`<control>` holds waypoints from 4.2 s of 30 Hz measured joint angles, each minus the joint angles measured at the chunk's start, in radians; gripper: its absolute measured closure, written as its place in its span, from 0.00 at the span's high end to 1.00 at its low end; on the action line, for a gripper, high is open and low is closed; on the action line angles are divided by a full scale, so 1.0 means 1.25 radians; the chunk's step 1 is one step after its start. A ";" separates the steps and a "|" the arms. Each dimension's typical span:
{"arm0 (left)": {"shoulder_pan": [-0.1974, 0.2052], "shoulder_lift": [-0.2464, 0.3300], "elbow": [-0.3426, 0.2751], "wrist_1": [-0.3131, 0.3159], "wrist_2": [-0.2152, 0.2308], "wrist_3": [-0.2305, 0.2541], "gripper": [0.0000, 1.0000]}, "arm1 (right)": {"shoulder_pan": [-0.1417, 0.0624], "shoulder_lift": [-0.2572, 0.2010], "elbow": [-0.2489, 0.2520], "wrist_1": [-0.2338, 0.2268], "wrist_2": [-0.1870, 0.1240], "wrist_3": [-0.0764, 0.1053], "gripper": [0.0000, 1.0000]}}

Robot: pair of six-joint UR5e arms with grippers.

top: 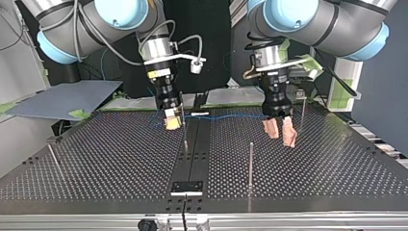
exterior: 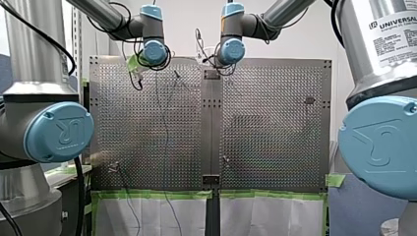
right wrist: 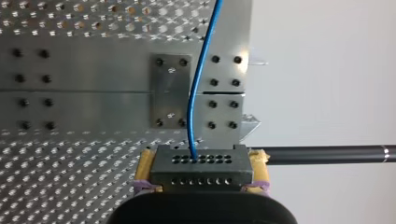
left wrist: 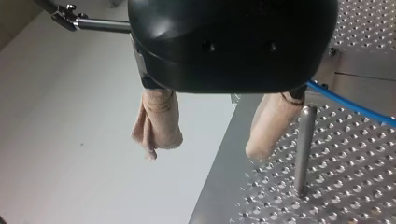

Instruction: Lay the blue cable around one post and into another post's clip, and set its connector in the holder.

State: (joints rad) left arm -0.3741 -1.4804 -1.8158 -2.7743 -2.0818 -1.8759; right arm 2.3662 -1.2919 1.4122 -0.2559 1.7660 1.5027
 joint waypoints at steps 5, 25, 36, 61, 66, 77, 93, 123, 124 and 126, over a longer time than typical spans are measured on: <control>0.015 -0.006 0.037 -0.037 0.020 -0.001 1.00 | -0.001 0.002 -0.036 0.026 -0.008 0.000 0.00; 0.081 -0.099 0.172 -0.172 0.108 -0.005 1.00 | -0.011 0.106 -0.176 0.142 -0.028 0.003 0.00; 0.158 -0.104 0.235 -0.195 0.186 -0.022 1.00 | -0.026 0.144 -0.249 0.170 -0.034 0.008 0.00; 0.202 -0.196 0.252 -0.174 0.310 -0.054 1.00 | -0.049 0.194 -0.425 0.174 -0.028 0.009 0.00; 0.206 -0.209 0.253 -0.168 0.326 -0.061 1.00 | -0.049 0.214 -0.461 0.178 -0.021 0.009 0.00; 0.196 -0.249 0.252 -0.170 0.347 -0.061 1.00 | -0.063 0.266 -0.505 0.230 0.012 0.002 0.00; 0.177 -0.251 0.237 -0.170 0.331 -0.064 1.00 | -0.096 0.274 -0.410 0.185 0.049 0.027 0.00; 0.158 -0.251 0.236 -0.171 0.303 -0.062 1.00 | -0.204 0.337 -0.190 -0.034 0.080 0.100 0.00; 0.157 -0.251 0.236 -0.172 0.303 -0.062 1.00 | -0.206 0.343 -0.184 -0.041 0.086 0.101 0.00; 0.156 -0.250 0.236 -0.172 0.302 -0.062 1.00 | -0.208 0.357 -0.170 -0.055 0.099 0.106 0.00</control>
State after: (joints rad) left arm -0.1788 -1.7935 -1.5213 -2.9893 -1.7048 -1.9531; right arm 2.1058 -0.8451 1.2002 -0.3249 1.8893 1.6347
